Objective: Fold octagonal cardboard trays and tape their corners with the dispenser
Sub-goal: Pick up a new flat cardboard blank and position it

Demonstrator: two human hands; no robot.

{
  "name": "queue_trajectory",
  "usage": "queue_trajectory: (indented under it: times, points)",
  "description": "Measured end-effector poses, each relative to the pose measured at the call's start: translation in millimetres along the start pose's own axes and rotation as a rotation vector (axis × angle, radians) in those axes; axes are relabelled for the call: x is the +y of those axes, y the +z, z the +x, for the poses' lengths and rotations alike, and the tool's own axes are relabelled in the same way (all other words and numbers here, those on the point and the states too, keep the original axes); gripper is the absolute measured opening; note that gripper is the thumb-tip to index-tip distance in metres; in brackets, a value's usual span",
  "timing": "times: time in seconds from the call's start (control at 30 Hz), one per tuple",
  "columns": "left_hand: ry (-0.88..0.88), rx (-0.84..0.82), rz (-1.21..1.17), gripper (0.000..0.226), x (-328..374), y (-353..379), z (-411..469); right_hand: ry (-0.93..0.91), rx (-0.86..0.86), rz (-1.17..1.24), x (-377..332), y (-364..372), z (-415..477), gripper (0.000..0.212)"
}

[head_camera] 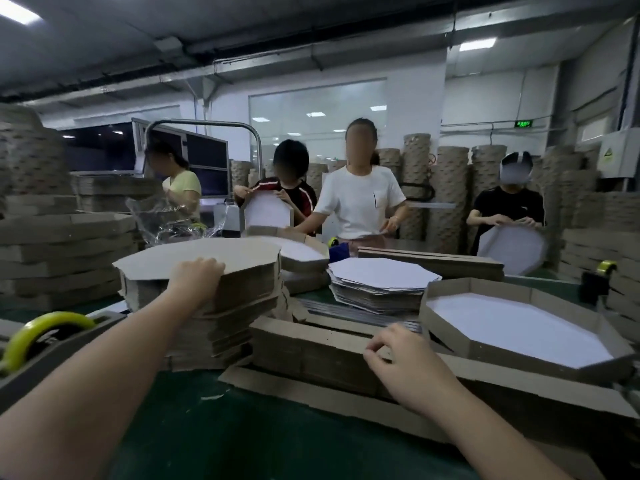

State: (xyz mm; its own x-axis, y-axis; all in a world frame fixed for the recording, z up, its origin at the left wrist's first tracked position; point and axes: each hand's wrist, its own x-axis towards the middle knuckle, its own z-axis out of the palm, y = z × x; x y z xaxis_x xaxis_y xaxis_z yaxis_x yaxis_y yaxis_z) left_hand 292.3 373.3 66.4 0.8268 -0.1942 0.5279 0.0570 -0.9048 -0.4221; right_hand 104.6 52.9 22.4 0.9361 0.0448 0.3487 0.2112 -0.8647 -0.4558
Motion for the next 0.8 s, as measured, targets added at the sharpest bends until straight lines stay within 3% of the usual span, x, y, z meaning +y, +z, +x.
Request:
queue_trajectory:
  times: [0.1, 0.2, 0.27, 0.33, 0.4, 0.47, 0.53, 0.67, 0.73, 0.8]
  points:
    - [0.135, 0.196, 0.001, 0.017, 0.0, -26.1, -25.7, -0.007, 0.004, 0.044, -12.0, -3.0, 2.1, 0.014]
    - [0.264, 0.52, -0.132, 0.026, 0.6, -62.2, -59.1, 0.012, 0.034, 0.219, -32.3, -2.0, -1.5, 0.014]
    - [0.348, 0.697, -0.216, 0.02, 6.0, -81.8, -86.3, 0.06, 0.038, 0.469, -48.2, 0.0, -6.9, 0.02]
    - [0.461, 0.768, -0.282, 0.017, 16.5, -99.1, -123.1, 0.147, -0.005, 0.868, -63.8, -0.9, -14.2, 0.024]
    - [0.564, 0.776, -0.321, 0.022, 30.5, -112.9, -167.8, 0.269, -0.007, 1.285, -76.2, -3.4, -24.4, 0.021]
    - [0.63, 0.776, -0.354, 0.024, 44.6, -126.5, -208.0, 0.389, 0.163, 1.569, -80.2, -6.2, -40.6, 0.015]
    - [0.721, 0.725, -0.396, 0.019, 55.9, -139.0, -235.9, 0.477, 0.344, 1.624, -75.7, -7.2, -67.2, 0.022]
    - [0.956, 0.367, -0.828, 0.04, 64.1, -150.5, -264.3, 0.487, 0.389, 1.534, -58.1, -8.7, -140.5, 0.031]
    - [0.838, 0.284, -0.963, 0.048, 67.0, -145.2, -263.0, 0.469, 0.419, 1.52, -48.7, -13.4, -177.5, 0.032]
    - [0.494, 0.298, -0.918, 0.051, 69.9, -132.8, -244.5, 0.464, 0.447, 1.538, -38.8, -20.0, -212.6, 0.032]
